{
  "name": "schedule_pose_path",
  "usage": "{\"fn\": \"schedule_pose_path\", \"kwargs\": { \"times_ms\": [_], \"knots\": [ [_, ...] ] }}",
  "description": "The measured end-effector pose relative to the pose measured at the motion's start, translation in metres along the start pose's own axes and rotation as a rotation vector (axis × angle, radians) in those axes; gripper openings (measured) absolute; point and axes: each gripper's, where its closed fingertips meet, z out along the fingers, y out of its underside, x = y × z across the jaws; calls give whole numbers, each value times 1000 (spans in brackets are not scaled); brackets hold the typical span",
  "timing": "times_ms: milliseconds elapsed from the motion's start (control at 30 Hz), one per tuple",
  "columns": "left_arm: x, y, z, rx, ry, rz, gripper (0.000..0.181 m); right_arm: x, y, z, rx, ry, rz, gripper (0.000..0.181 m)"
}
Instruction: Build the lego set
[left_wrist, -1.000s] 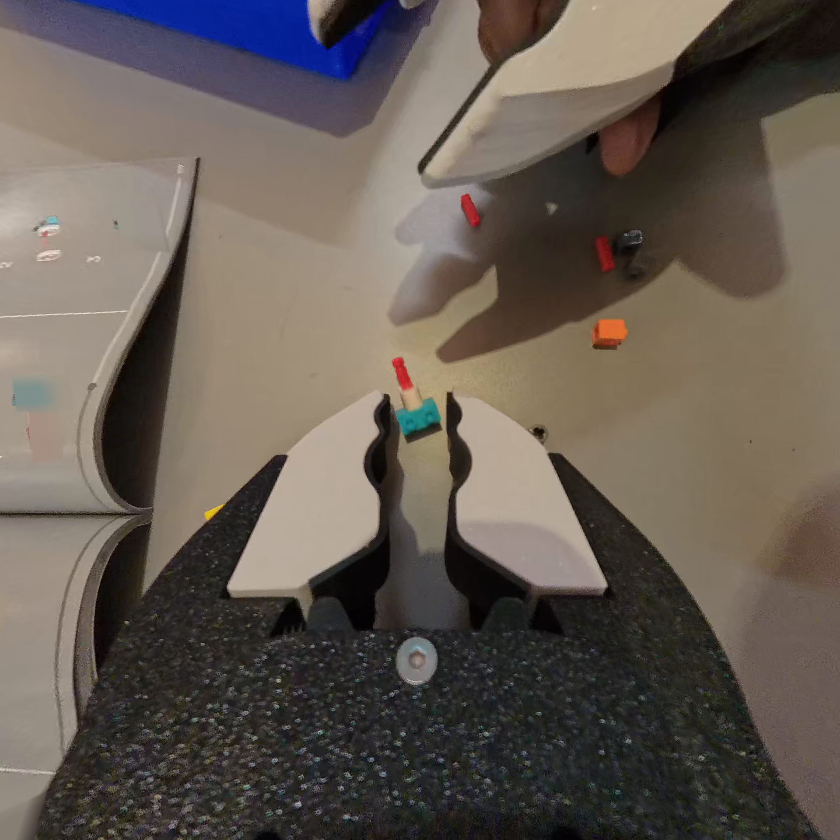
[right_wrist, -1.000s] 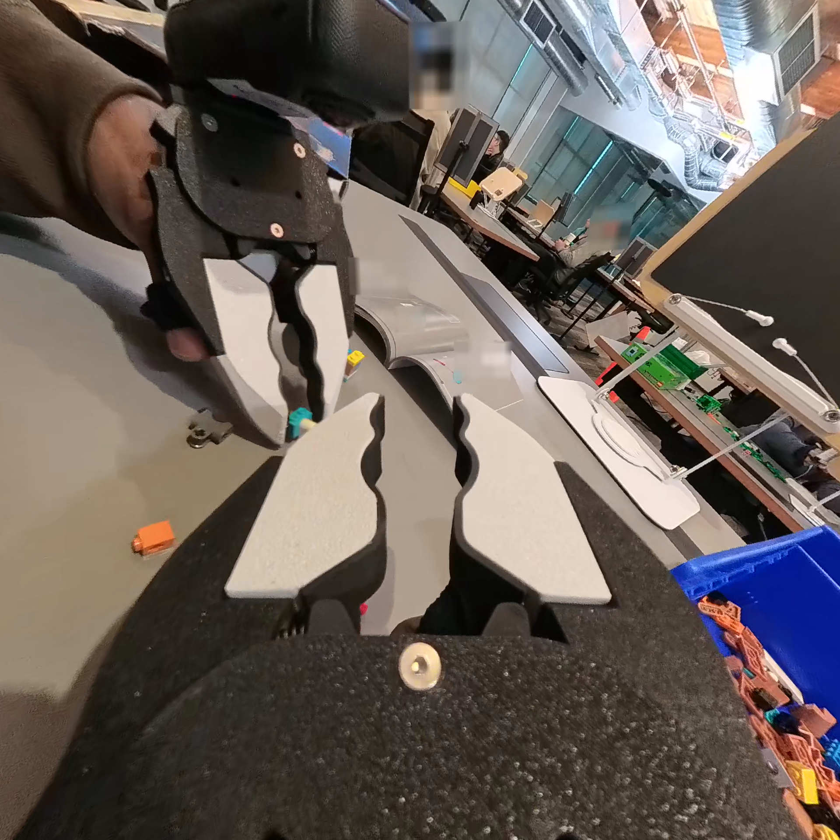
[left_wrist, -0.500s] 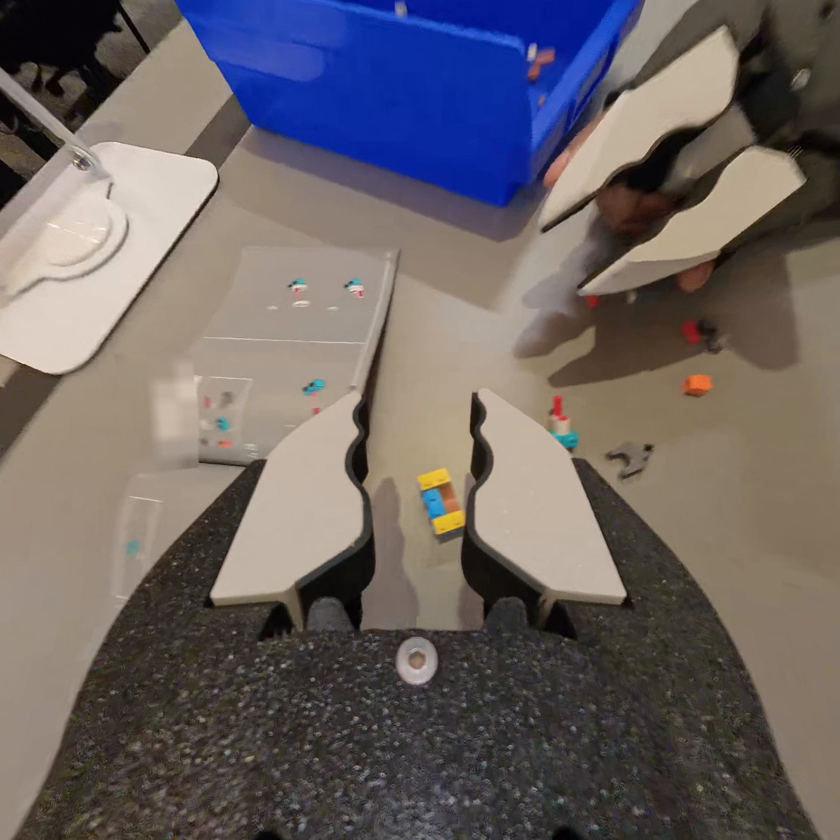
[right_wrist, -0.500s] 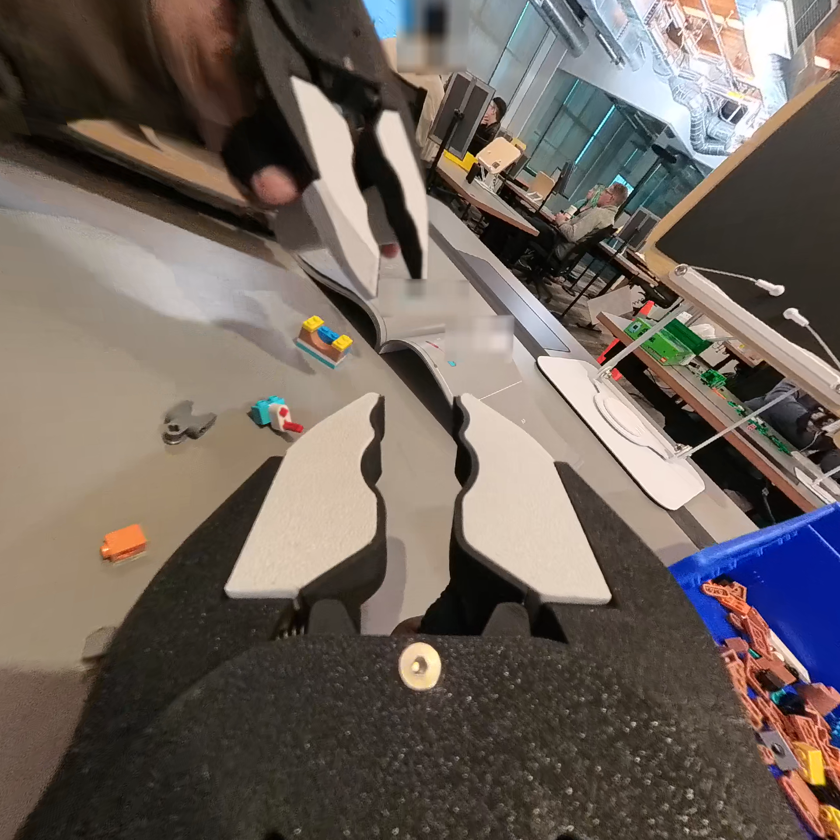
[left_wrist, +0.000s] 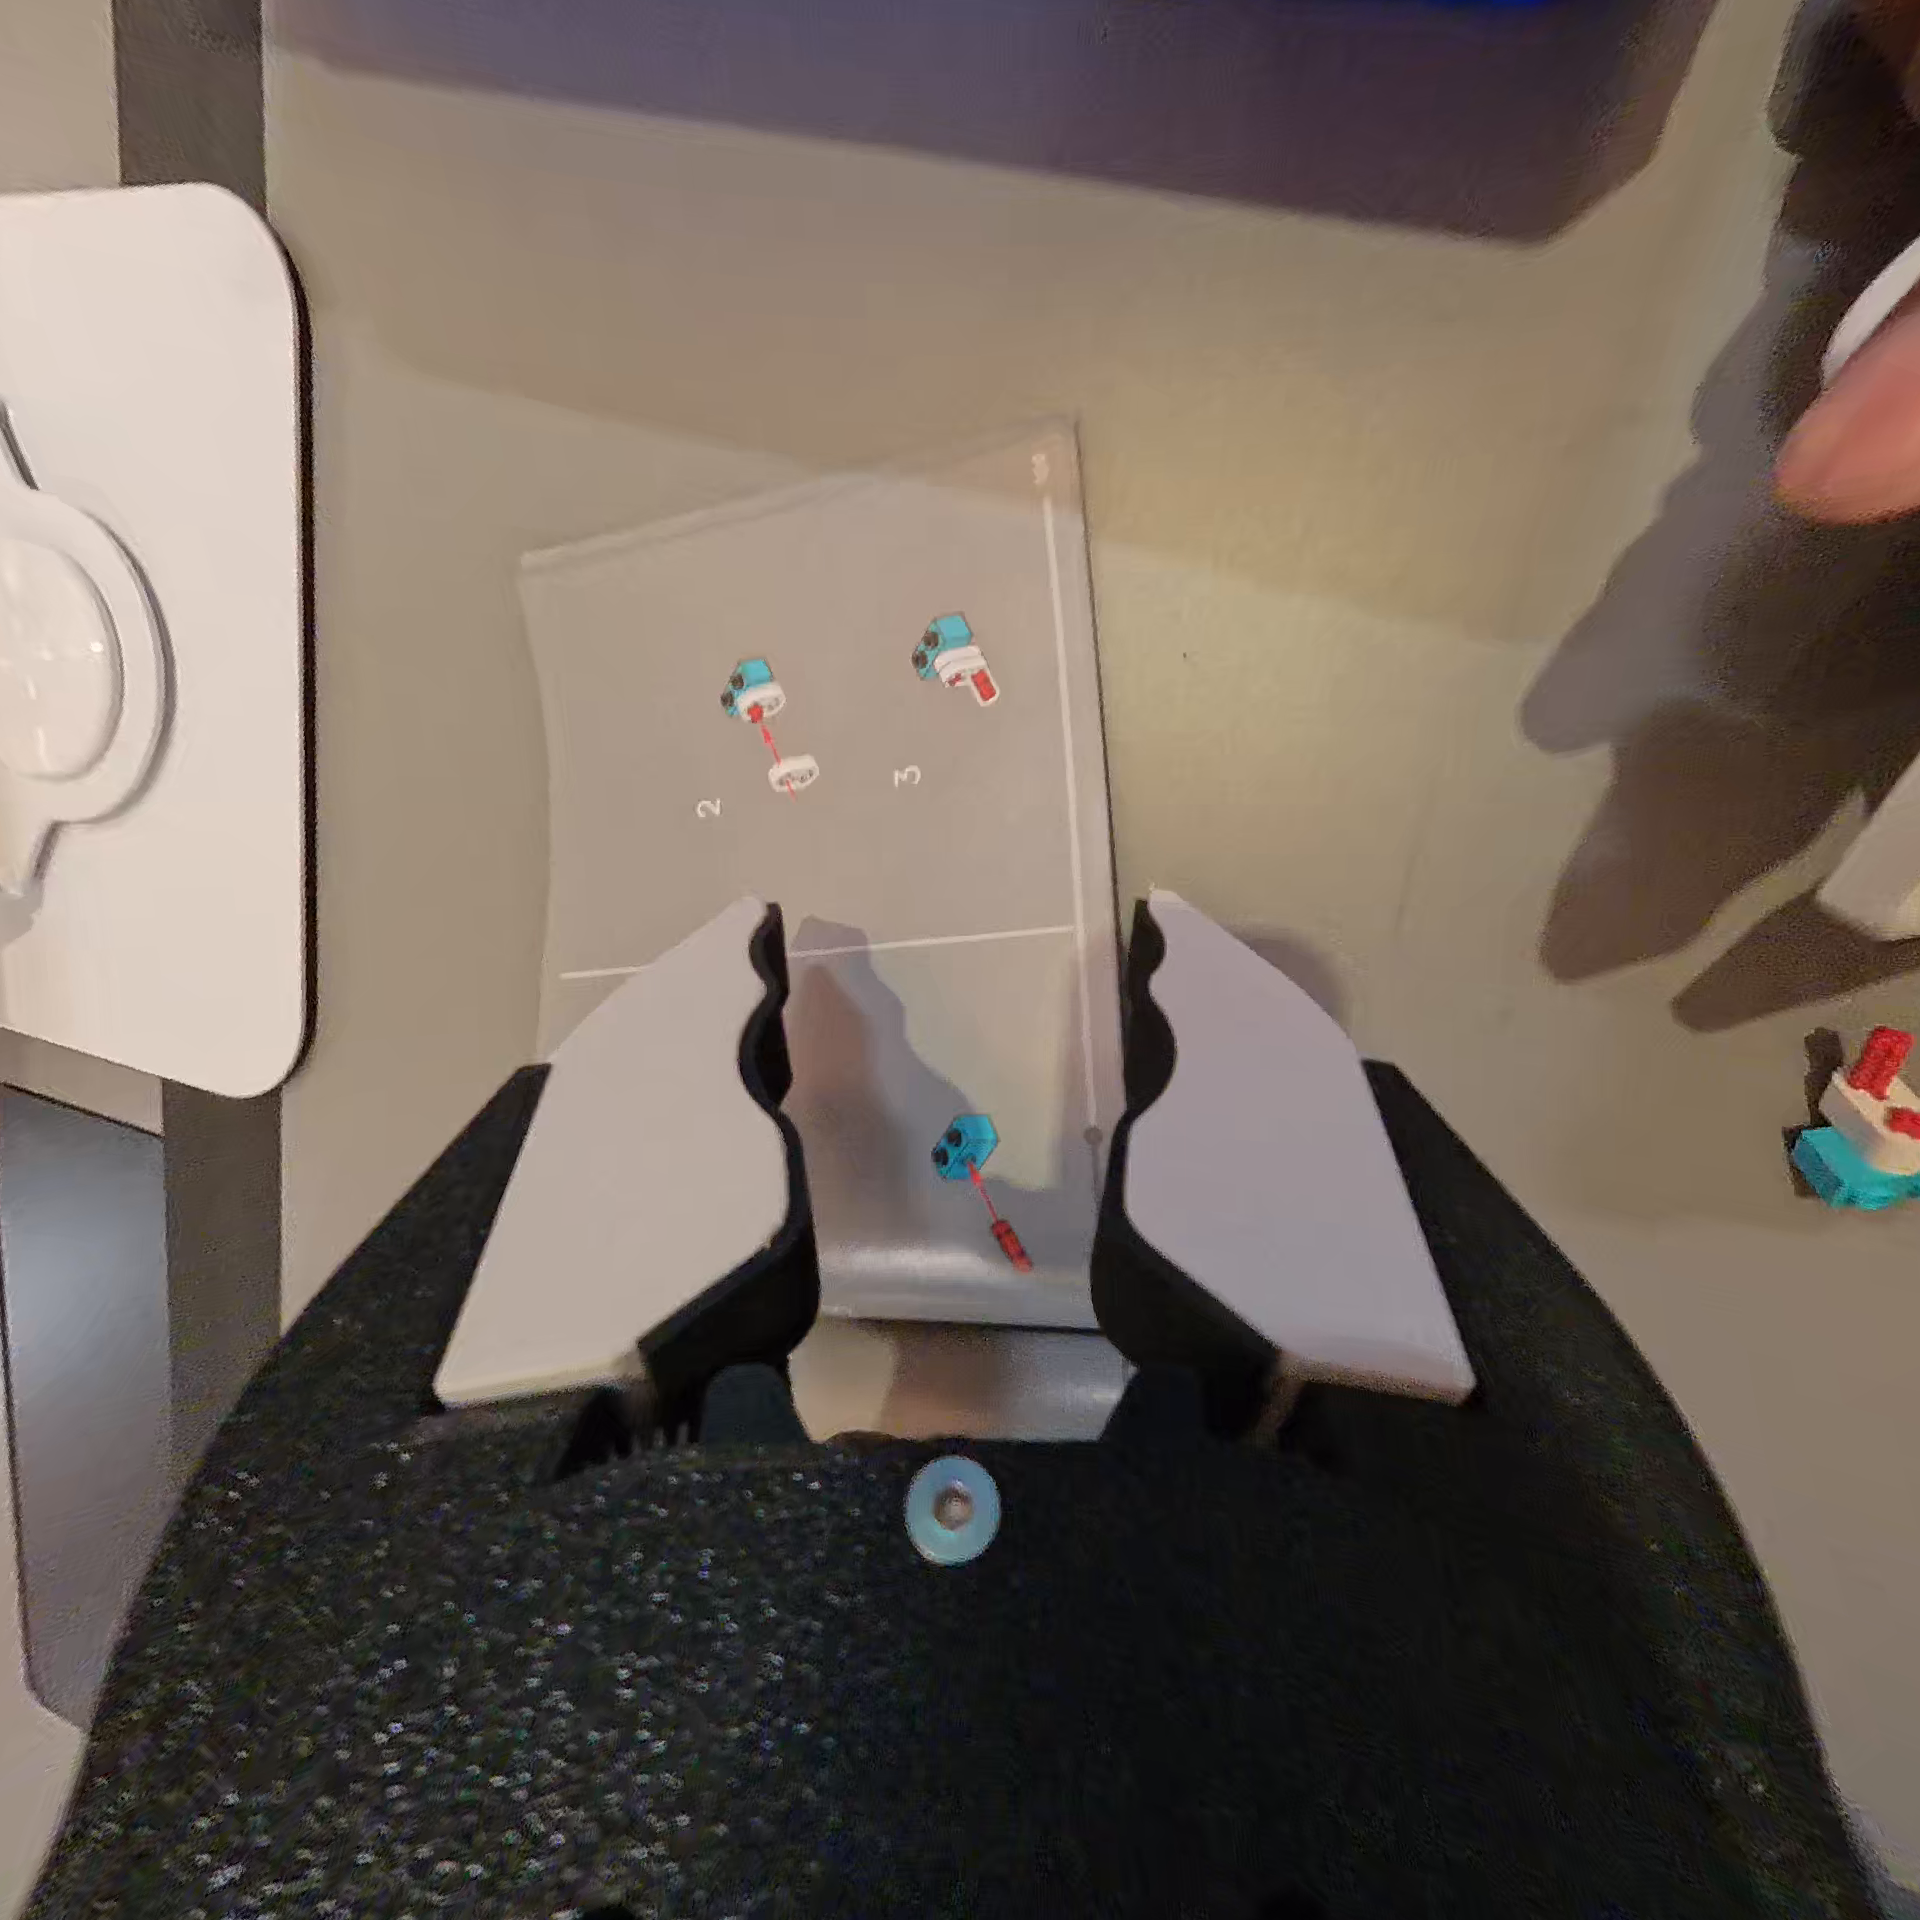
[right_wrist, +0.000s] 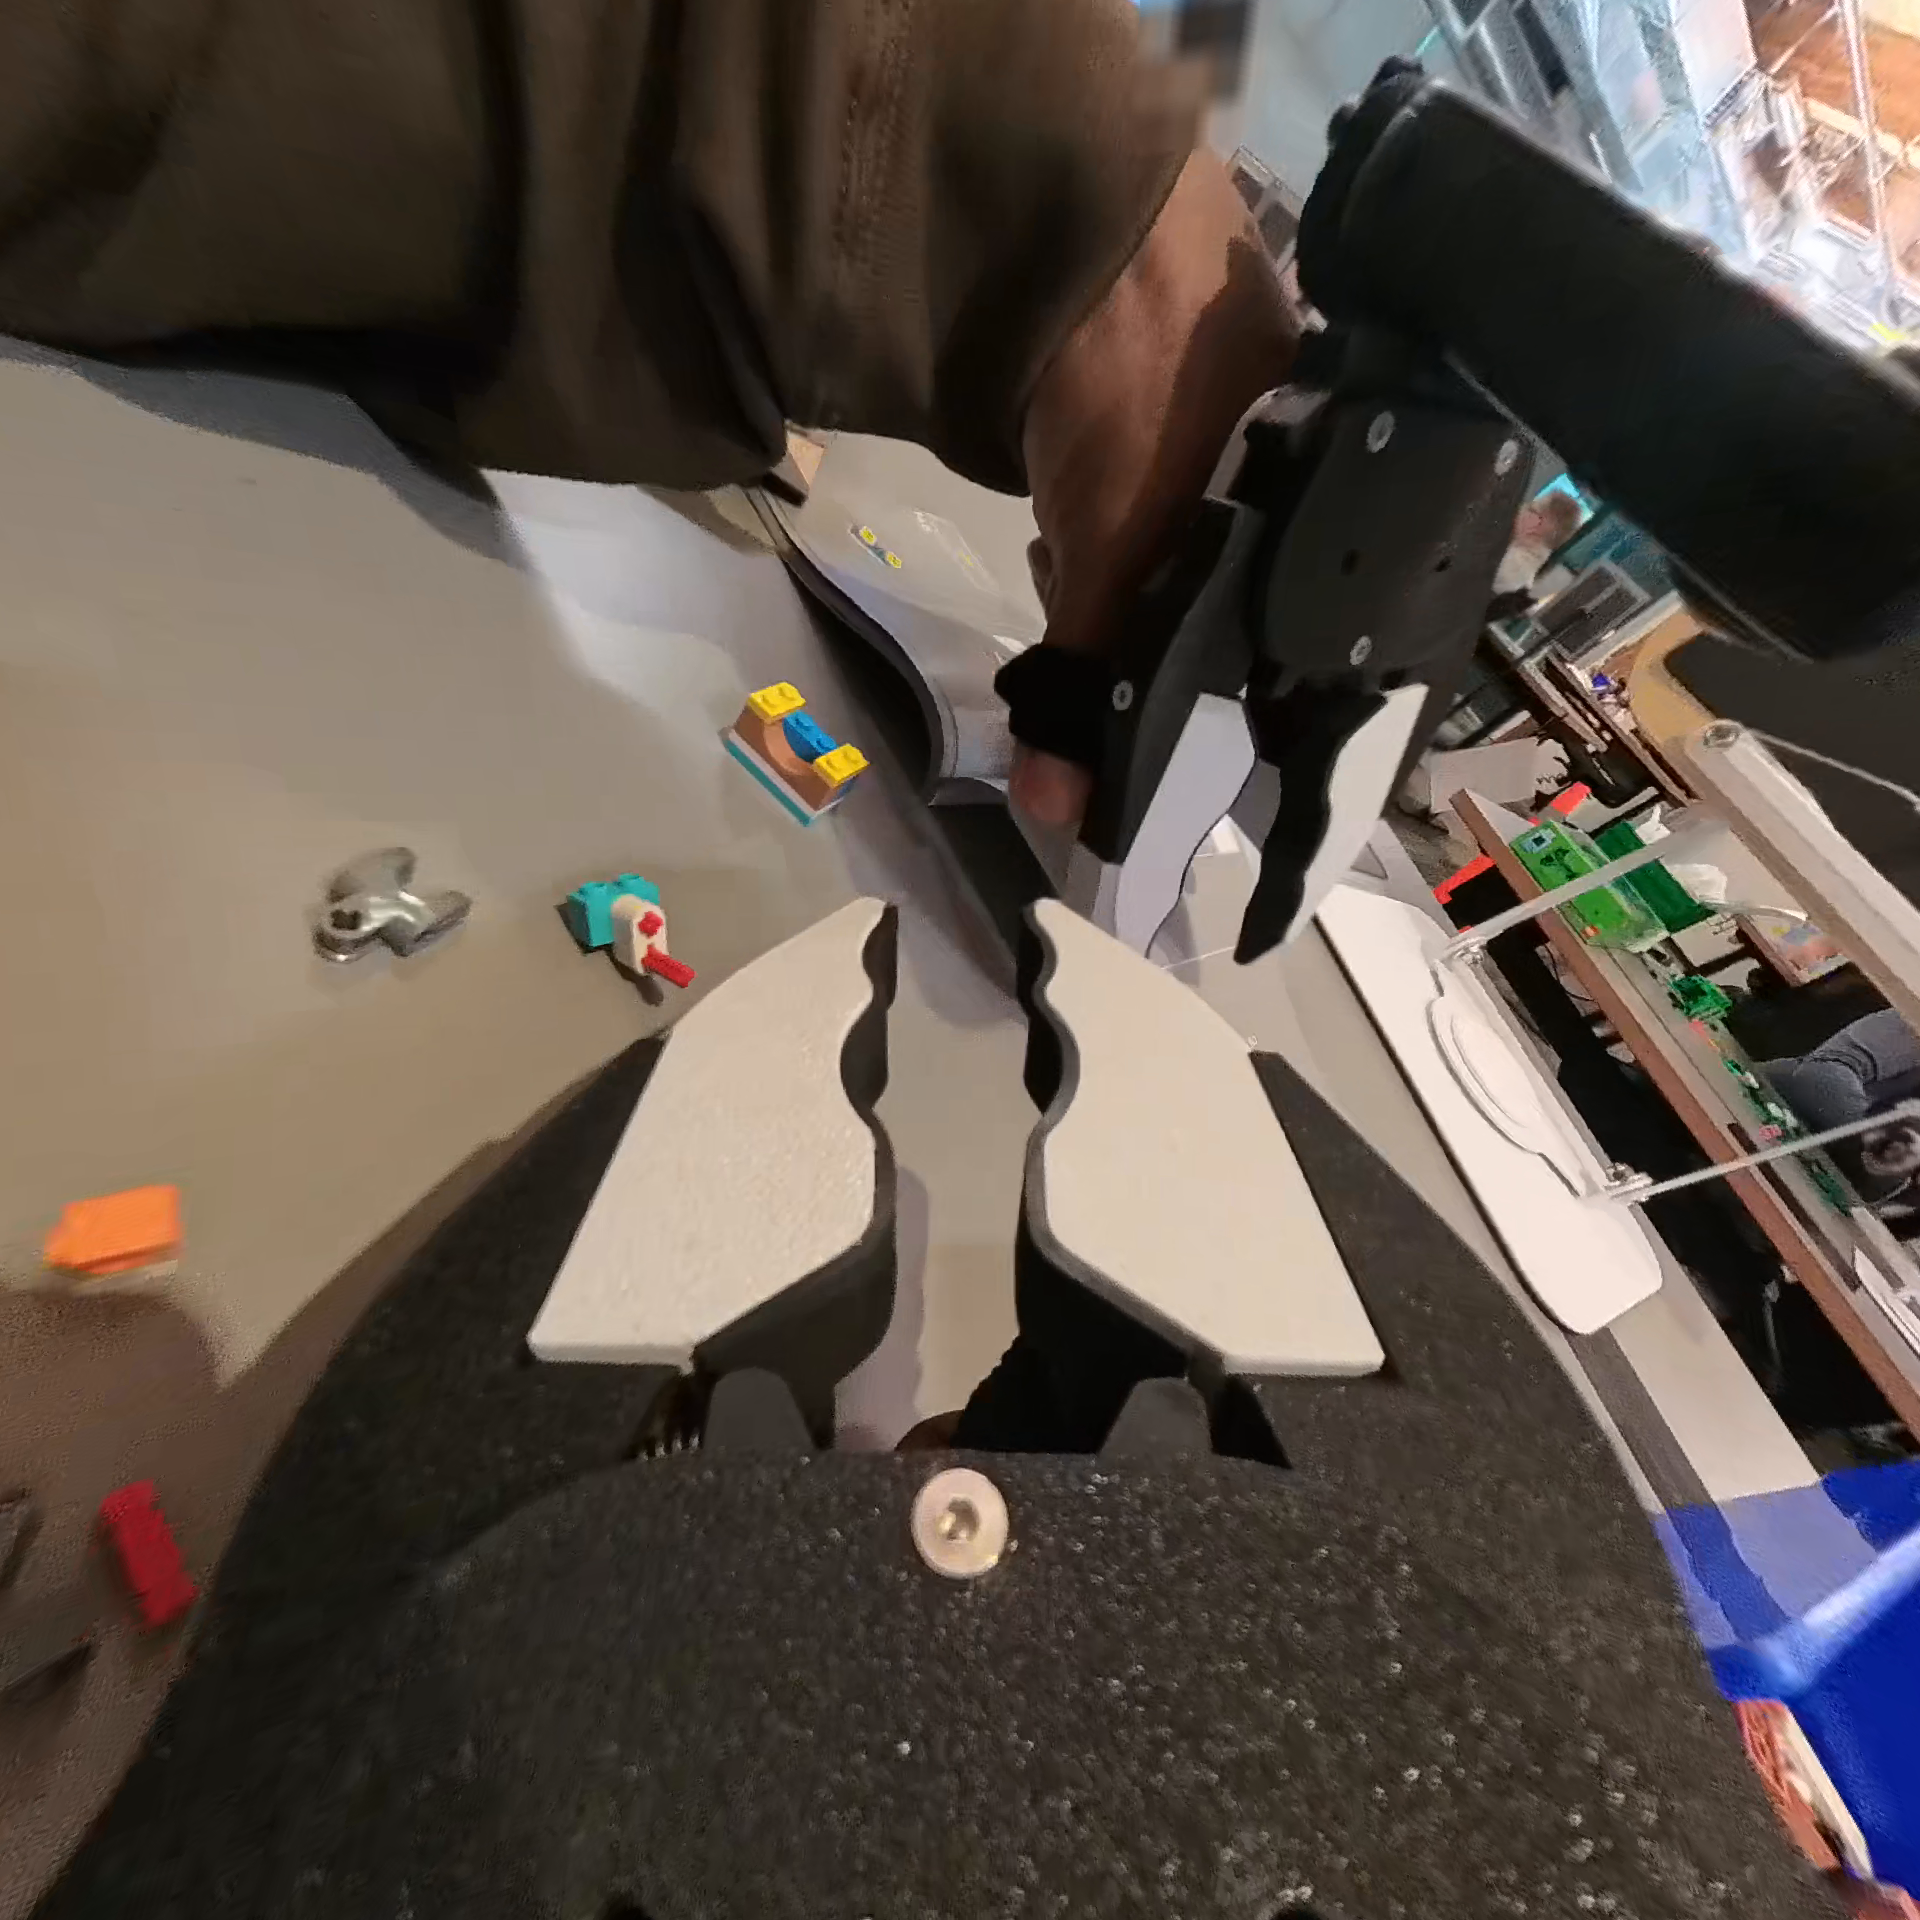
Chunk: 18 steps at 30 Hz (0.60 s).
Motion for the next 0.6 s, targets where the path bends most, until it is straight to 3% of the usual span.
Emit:
{"fn": "schedule_pose_path", "kwargs": {
  "times_ms": [167,600],
  "knots": [
    [4,-3,-2,56,48,-35,63,-2,3,3,-24,-19,1,22],
    [19,16,0,-44,162,-76,57,-2,3,2,-20,-18,2,21]
  ]
}}
